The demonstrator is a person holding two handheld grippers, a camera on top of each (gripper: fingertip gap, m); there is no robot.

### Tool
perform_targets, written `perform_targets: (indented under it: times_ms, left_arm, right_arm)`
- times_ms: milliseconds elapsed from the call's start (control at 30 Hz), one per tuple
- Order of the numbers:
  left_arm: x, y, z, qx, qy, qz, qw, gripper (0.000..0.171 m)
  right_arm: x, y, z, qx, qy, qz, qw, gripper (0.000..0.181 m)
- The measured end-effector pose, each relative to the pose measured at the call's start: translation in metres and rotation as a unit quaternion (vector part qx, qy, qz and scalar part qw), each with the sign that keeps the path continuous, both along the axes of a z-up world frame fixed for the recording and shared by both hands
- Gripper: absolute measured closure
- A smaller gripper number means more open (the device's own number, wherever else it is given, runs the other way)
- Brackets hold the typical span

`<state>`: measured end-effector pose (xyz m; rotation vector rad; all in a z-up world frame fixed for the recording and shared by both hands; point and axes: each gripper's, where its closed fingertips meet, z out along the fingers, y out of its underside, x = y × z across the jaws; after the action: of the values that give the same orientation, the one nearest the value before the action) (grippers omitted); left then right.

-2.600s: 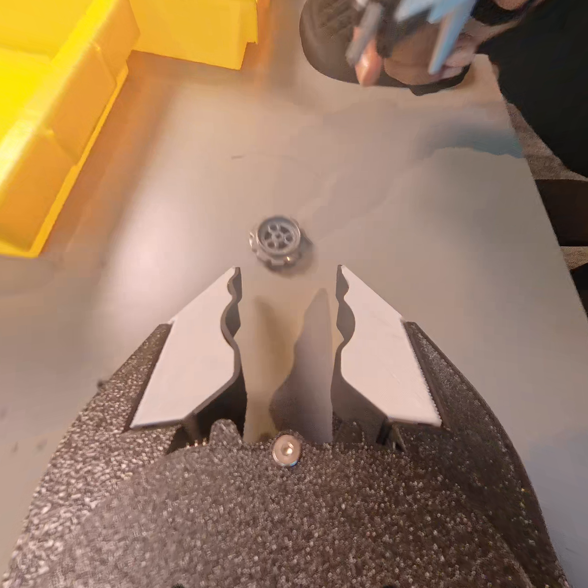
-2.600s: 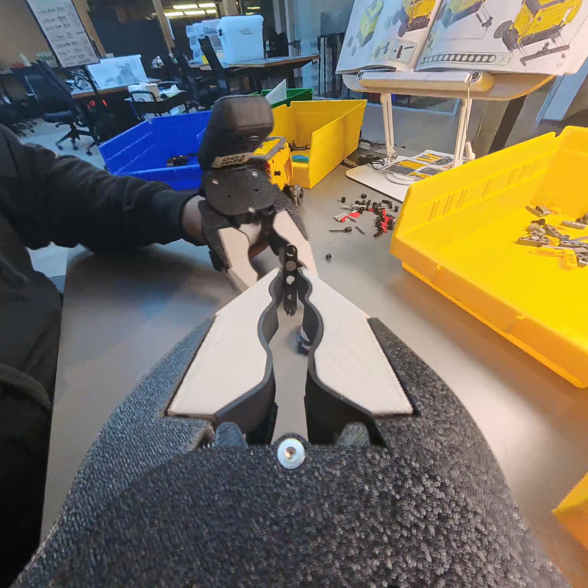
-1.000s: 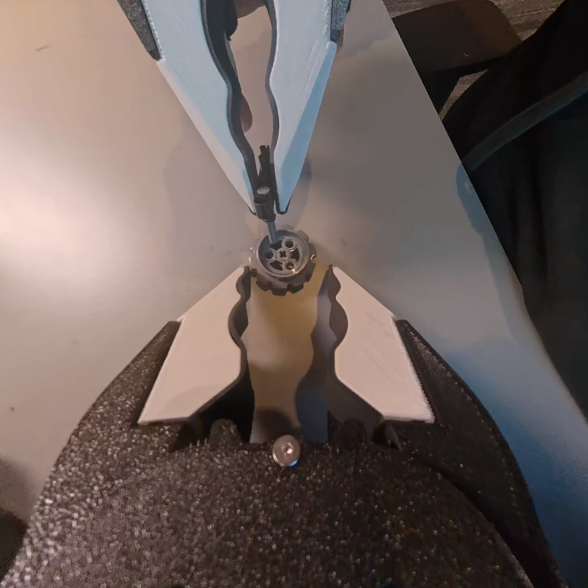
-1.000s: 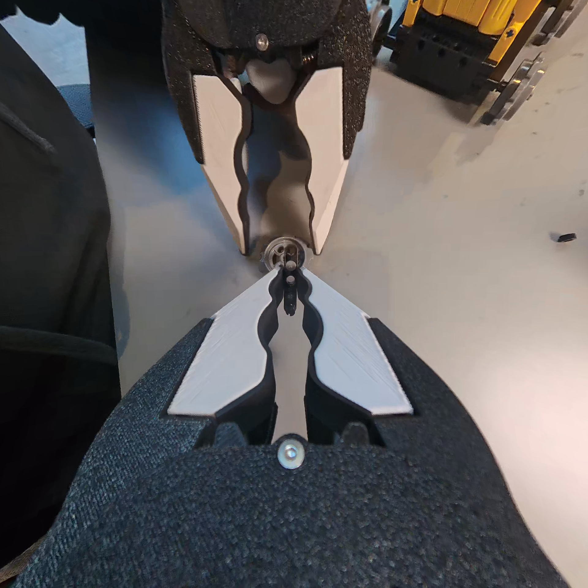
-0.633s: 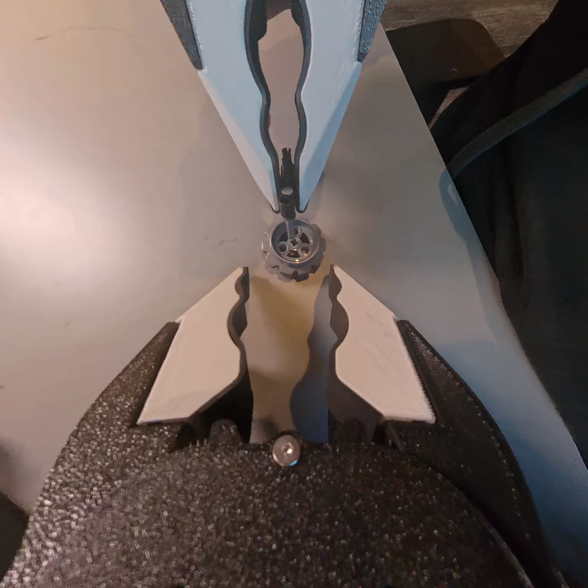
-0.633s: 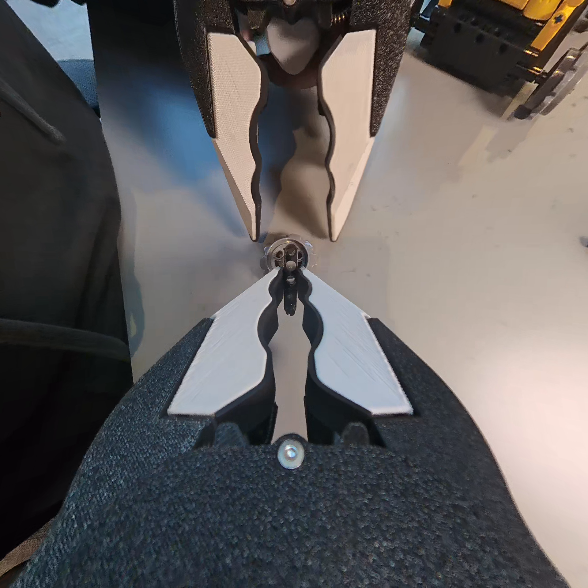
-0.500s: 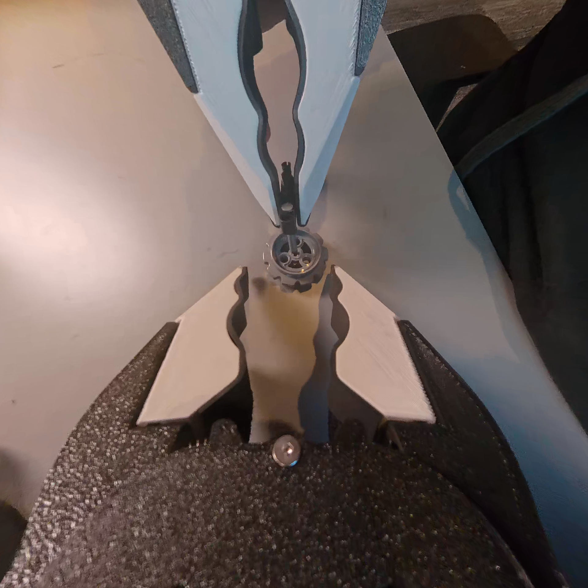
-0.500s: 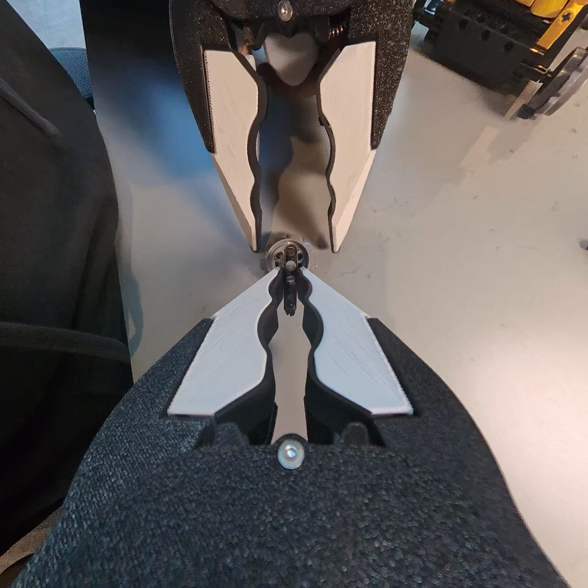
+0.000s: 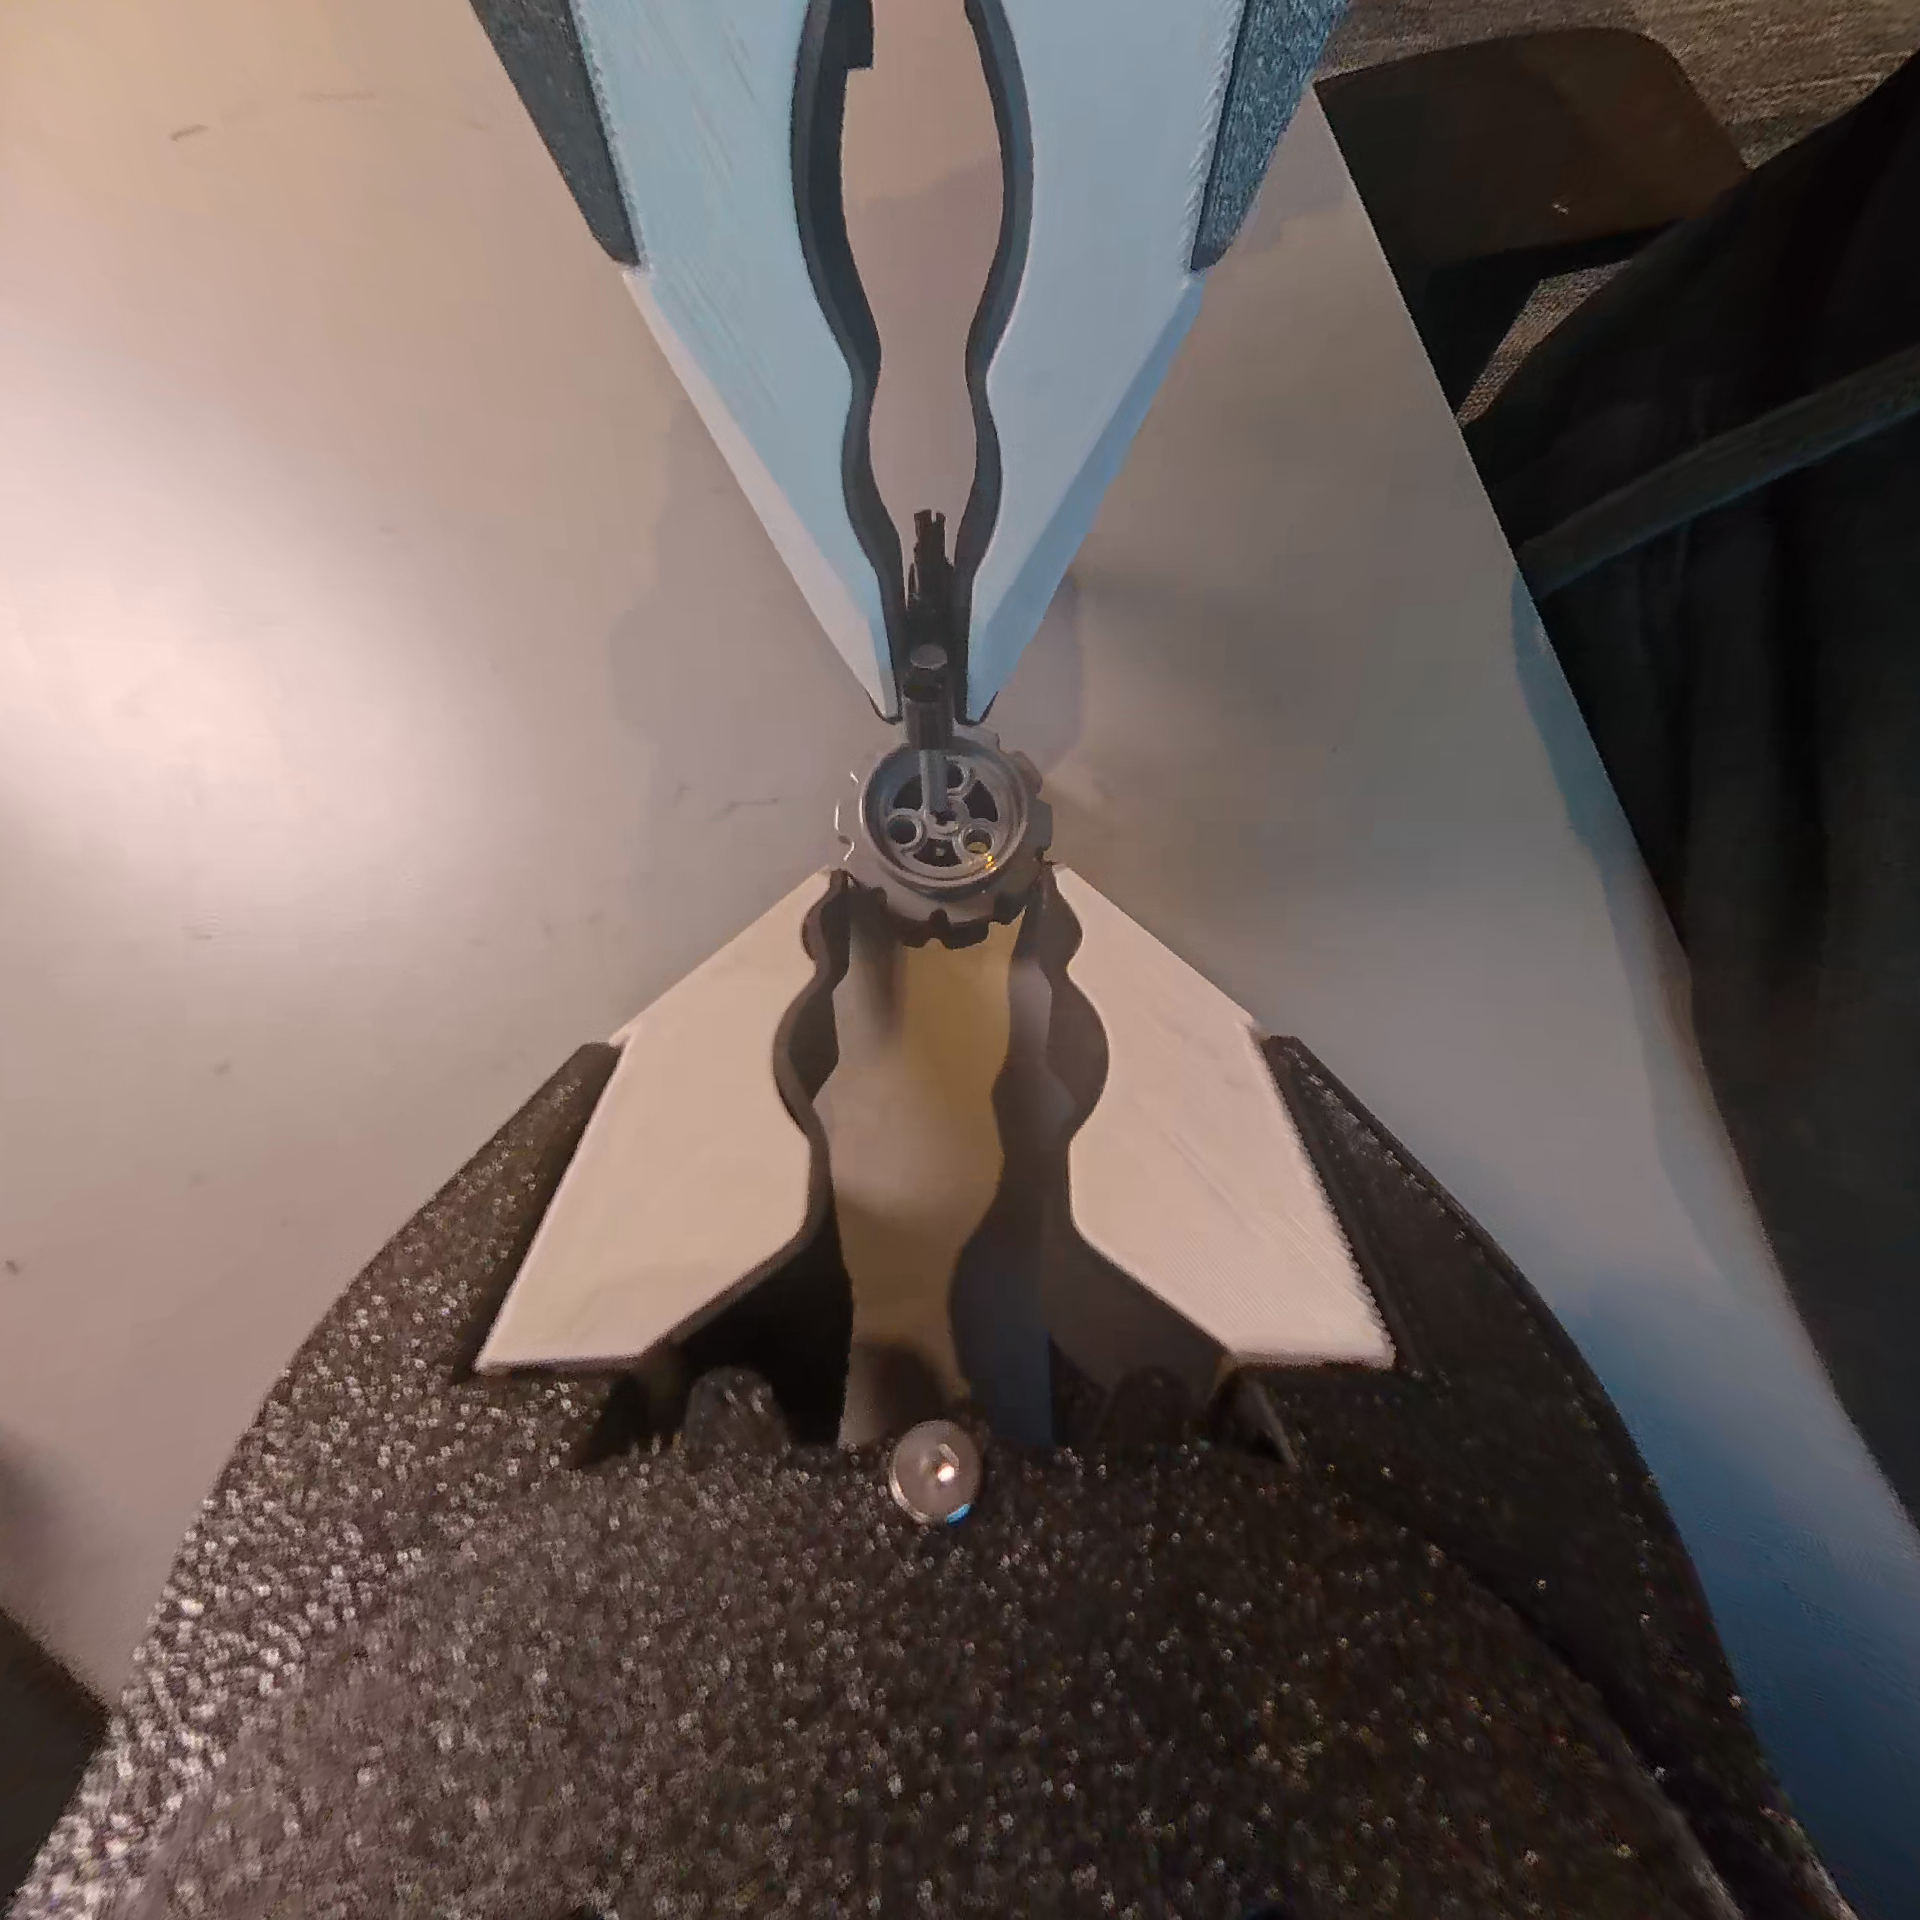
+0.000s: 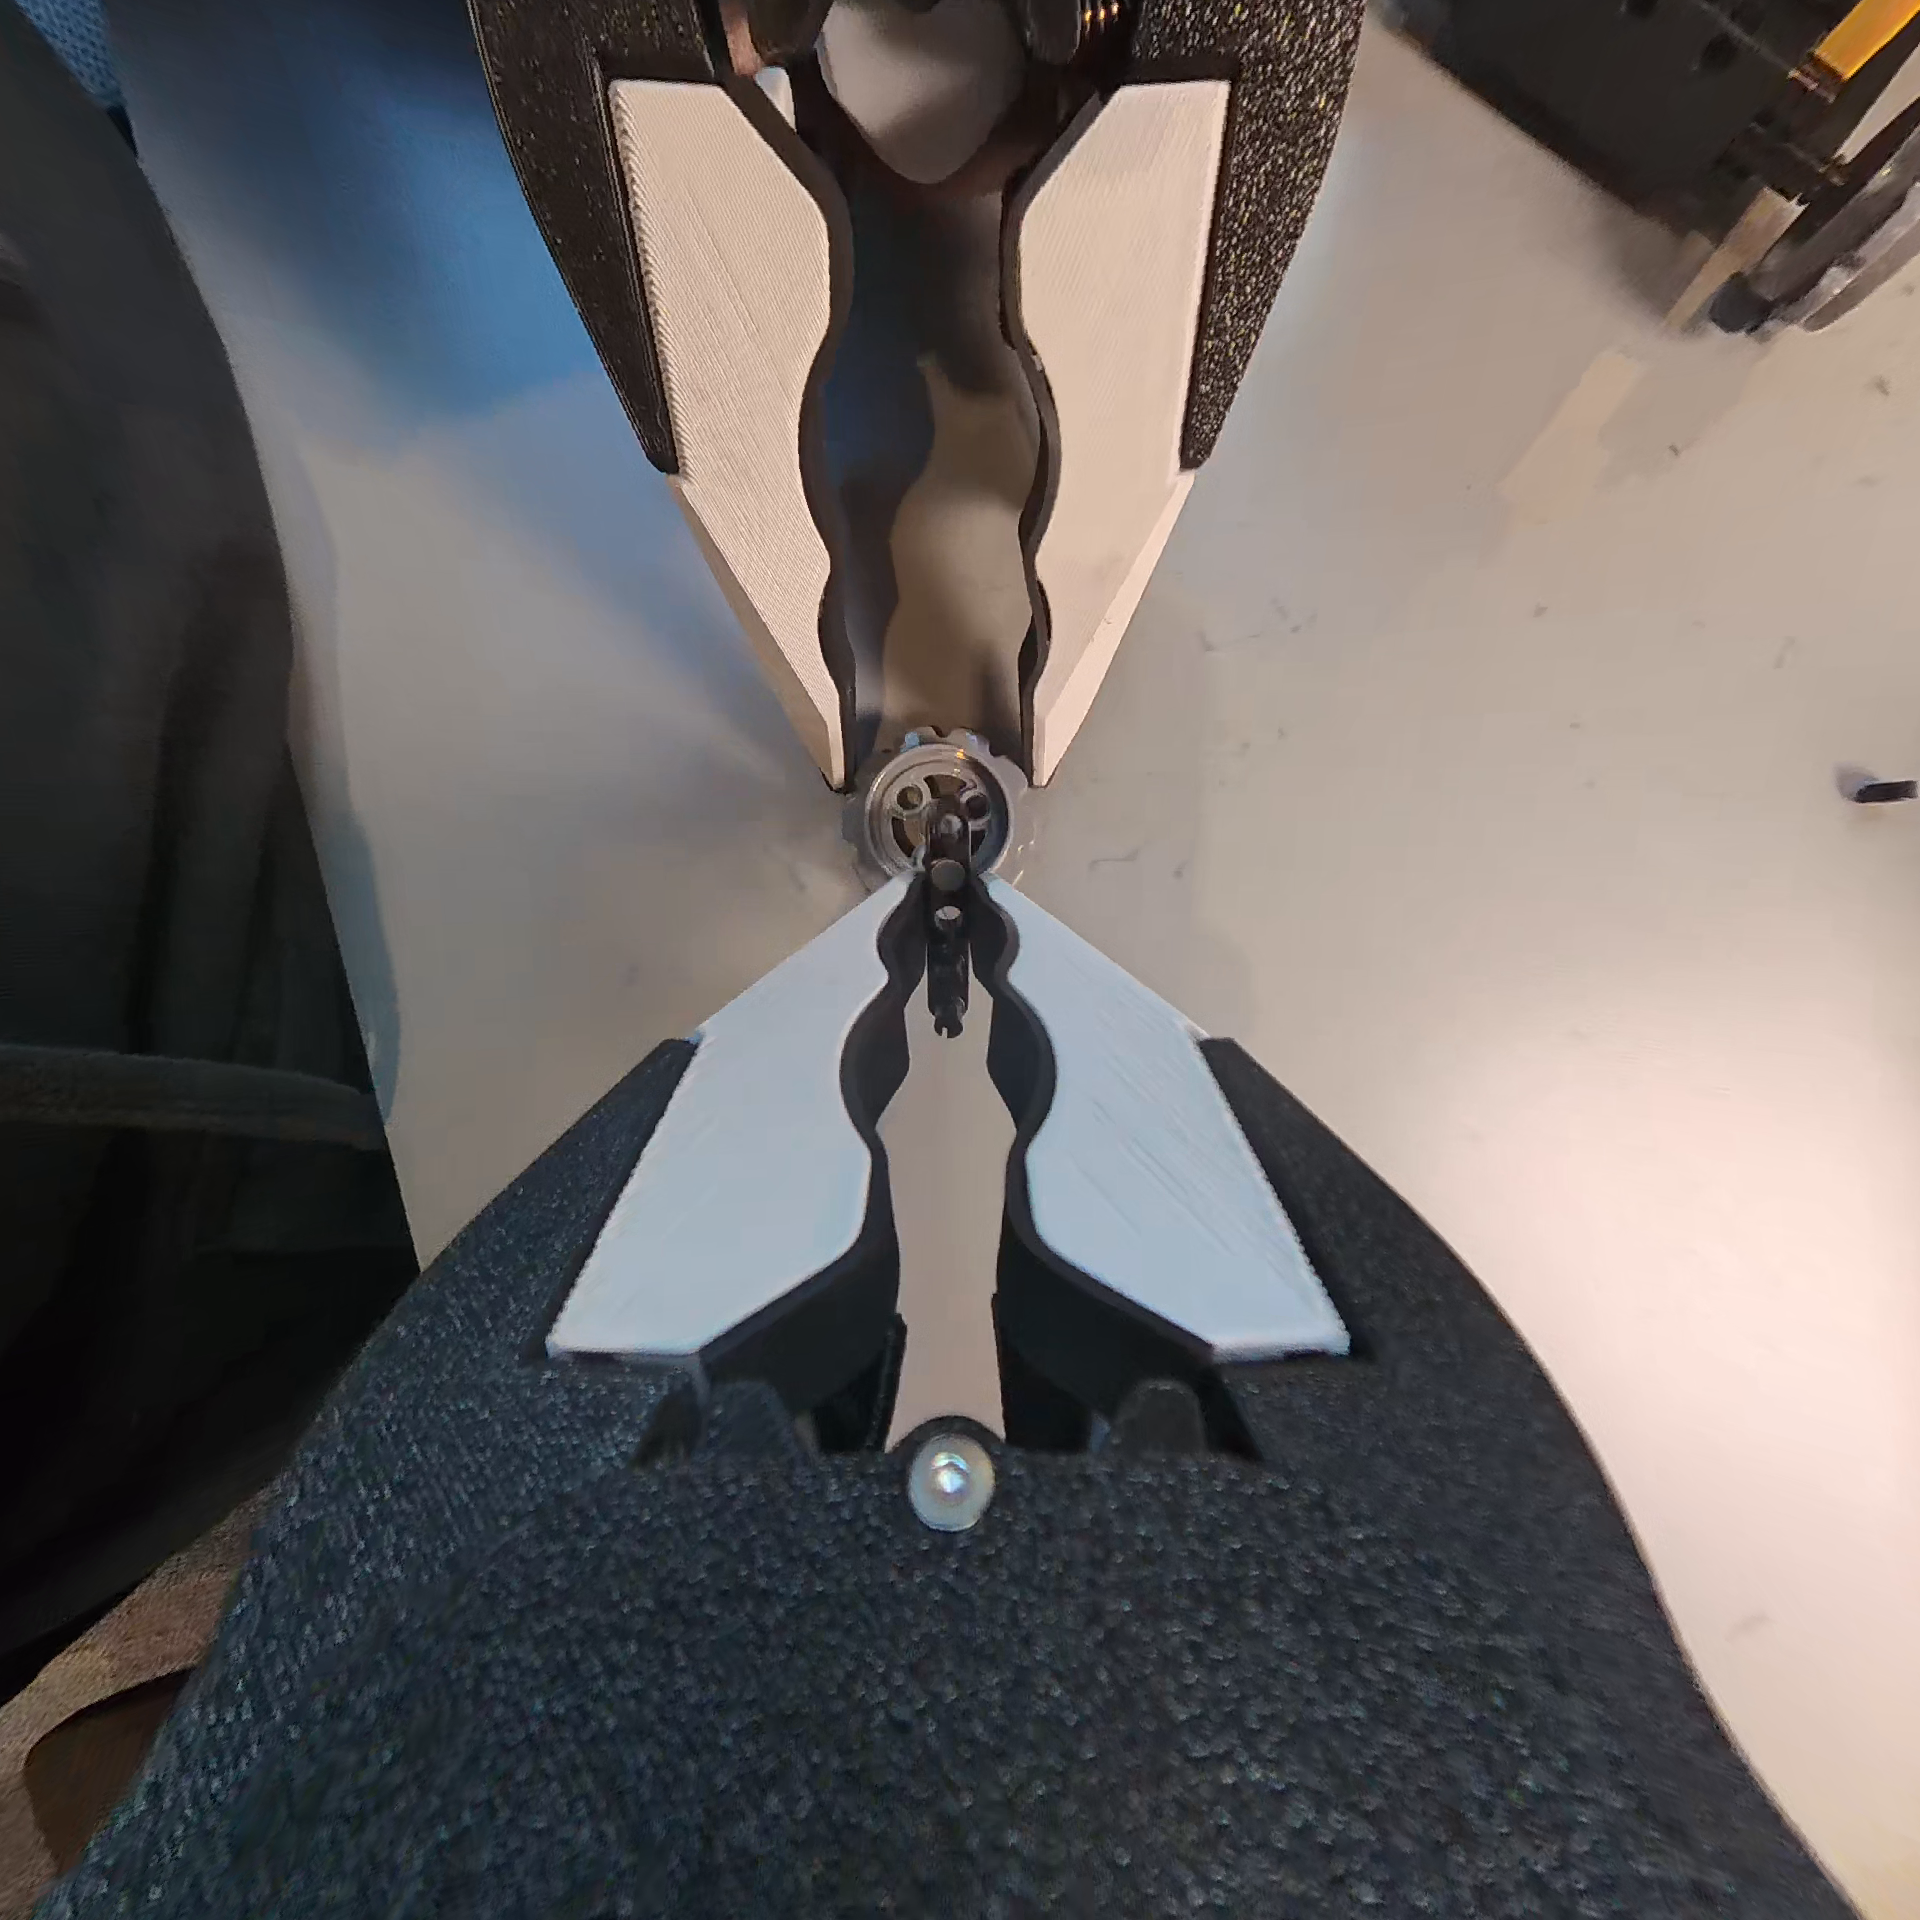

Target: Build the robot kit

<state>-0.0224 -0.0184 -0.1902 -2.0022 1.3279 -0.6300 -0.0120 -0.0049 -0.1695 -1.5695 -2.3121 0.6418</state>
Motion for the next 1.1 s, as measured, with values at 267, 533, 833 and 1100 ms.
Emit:
perform_targets:
  times_ms: [267, 533, 833, 1100]
  left_arm:
    - [0.001, -0.002, 0.017, 0.001, -0.042, -0.003, 0.999, 0.140]
    - [0.006, -0.006, 0.025, 0.026, -0.054, -0.024, 0.998, 0.152]
    - [0.006, -0.008, 0.044, 0.002, -0.115, -0.023, 0.993, 0.171]
    - [0.005, -0.008, 0.048, -0.013, -0.138, -0.025, 0.990, 0.171]
  right_arm:
    - [-0.002, -0.003, 0.004, 0.008, -0.008, 0.003, 1.000, 0.175]
    - [-0.008, -0.011, 0.014, -0.003, 0.018, 0.003, 1.000, 0.175]
    - [-0.016, -0.018, 0.038, -0.043, 0.087, 0.001, 0.995, 0.173]
    - [-0.020, -0.018, 0.044, -0.042, 0.132, 0.009, 0.990, 0.174]
